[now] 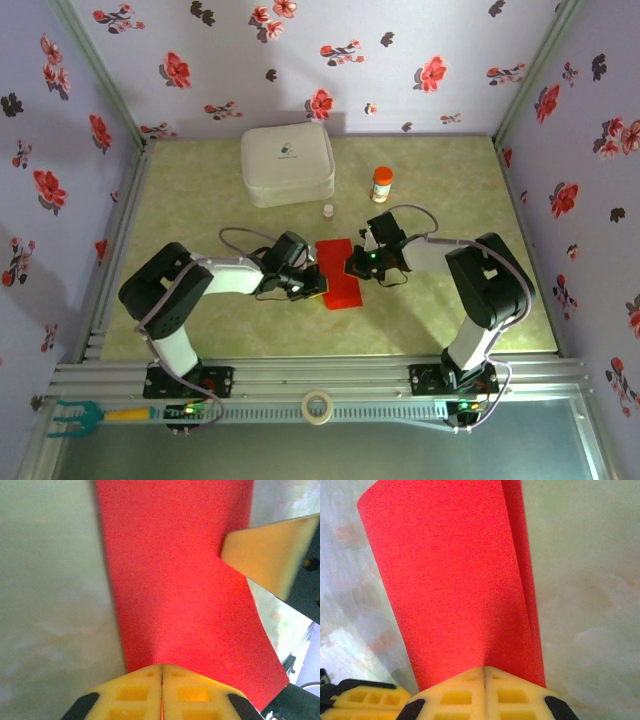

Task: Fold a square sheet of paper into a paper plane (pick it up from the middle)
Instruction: First fold the square sheet of paper in half at the center of the table.

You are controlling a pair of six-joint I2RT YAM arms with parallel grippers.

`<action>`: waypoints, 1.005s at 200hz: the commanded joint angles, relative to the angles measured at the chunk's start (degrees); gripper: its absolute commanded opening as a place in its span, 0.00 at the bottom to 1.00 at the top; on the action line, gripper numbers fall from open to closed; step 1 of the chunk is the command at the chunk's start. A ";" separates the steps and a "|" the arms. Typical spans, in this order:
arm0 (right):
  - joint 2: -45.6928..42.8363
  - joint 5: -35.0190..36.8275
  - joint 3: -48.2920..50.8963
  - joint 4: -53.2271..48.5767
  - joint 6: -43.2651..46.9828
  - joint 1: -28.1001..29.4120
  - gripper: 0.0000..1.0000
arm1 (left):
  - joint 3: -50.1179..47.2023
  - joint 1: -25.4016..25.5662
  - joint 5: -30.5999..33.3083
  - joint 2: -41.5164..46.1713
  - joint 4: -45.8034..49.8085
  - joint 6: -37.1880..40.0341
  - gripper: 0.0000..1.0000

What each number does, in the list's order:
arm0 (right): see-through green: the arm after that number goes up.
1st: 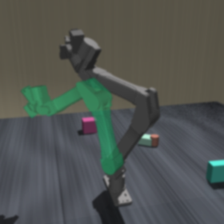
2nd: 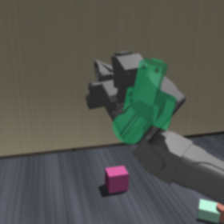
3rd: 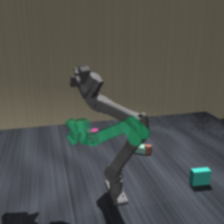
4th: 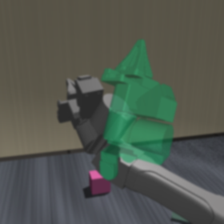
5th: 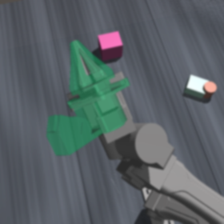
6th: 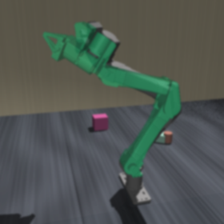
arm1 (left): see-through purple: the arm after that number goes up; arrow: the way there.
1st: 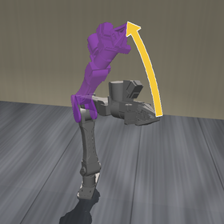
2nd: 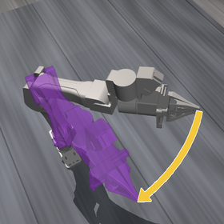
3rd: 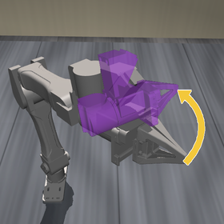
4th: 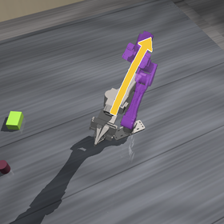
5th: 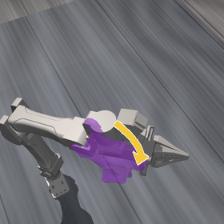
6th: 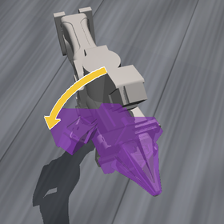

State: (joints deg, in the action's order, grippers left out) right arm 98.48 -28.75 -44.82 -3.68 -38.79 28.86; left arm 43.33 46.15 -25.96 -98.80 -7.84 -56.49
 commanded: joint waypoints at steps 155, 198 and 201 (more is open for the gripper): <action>2.33 6.95 3.50 -8.16 0.29 -0.39 0.00 | -6.18 4.84 -1.01 -0.88 -2.22 0.89 0.14; 2.38 7.13 3.59 -8.28 0.20 -0.39 0.00 | -6.26 7.15 -0.23 1.33 -0.16 2.86 0.15; 2.36 7.14 3.58 -8.25 0.20 -0.32 0.00 | -6.31 7.24 -0.11 1.32 0.14 2.87 0.15</action>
State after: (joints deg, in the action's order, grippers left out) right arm 98.26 -28.71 -44.40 -3.18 -38.79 28.86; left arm 38.46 51.57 -25.87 -98.28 -15.16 -56.27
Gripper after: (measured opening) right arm 0.060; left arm 0.148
